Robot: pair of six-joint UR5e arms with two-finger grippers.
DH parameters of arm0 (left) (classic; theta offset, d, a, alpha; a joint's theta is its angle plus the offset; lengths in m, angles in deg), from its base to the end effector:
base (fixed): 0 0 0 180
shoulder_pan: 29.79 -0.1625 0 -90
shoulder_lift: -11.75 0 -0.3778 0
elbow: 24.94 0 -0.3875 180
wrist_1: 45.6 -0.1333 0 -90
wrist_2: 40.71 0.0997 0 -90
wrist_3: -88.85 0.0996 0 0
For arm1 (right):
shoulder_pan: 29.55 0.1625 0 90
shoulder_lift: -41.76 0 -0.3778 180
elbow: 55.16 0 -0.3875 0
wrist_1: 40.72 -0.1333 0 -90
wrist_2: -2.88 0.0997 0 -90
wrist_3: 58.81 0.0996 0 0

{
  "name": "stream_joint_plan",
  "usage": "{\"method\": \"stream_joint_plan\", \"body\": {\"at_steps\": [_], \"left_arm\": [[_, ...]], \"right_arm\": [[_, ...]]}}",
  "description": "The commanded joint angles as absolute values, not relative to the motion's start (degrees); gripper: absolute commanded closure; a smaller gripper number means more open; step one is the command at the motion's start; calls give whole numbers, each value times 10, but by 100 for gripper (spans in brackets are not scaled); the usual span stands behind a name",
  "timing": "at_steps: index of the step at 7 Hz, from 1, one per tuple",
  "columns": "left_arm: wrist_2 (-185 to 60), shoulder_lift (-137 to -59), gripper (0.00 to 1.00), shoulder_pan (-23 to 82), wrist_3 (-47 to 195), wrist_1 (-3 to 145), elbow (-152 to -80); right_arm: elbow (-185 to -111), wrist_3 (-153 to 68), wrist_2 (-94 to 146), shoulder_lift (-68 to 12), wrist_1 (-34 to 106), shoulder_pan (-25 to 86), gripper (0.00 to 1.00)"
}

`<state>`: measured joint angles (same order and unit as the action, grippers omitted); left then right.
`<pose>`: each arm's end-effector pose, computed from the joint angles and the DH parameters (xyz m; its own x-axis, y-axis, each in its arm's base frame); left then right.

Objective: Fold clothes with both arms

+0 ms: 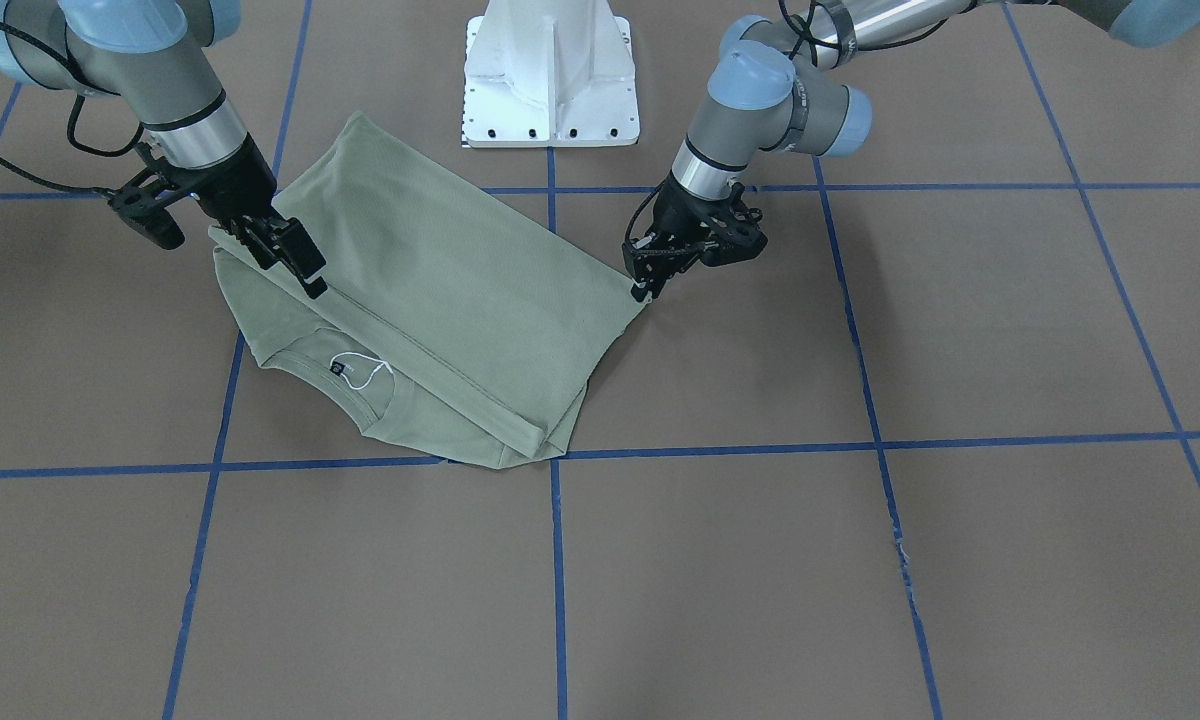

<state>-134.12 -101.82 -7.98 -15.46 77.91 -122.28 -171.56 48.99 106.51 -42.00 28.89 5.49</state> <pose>0.5248 -0.3472 0.2627 0.3091 -0.3894 -0.8676 0.4102 0.8777 -0.2478 -0.3501 -0.3797 0.3076 0.3454 0.6050 0.7174 -0.5350 0.7550 -0.3792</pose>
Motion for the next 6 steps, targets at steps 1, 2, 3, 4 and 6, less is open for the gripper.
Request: {"method": "stream_joint_plan", "body": {"at_steps": [1,2,3,4,6], "left_arm": [[-1335,-1015,100,-77,-144,779,-1225],[-1330,-1014,100,-63,-114,779,-1224],[-1330,-1015,100,-37,-39,779,-1221],[-1333,-1018,100,29,63,786,-1185],[-1336,-1126,100,128,119,822,-1024]], "right_arm": [[-1715,492,1064,-420,289,53,0],[-1712,491,1063,-419,289,53,0],[-1711,491,1063,-418,289,53,0],[-1711,491,1063,-416,289,54,0],[-1713,491,1063,-415,289,54,0]]}}
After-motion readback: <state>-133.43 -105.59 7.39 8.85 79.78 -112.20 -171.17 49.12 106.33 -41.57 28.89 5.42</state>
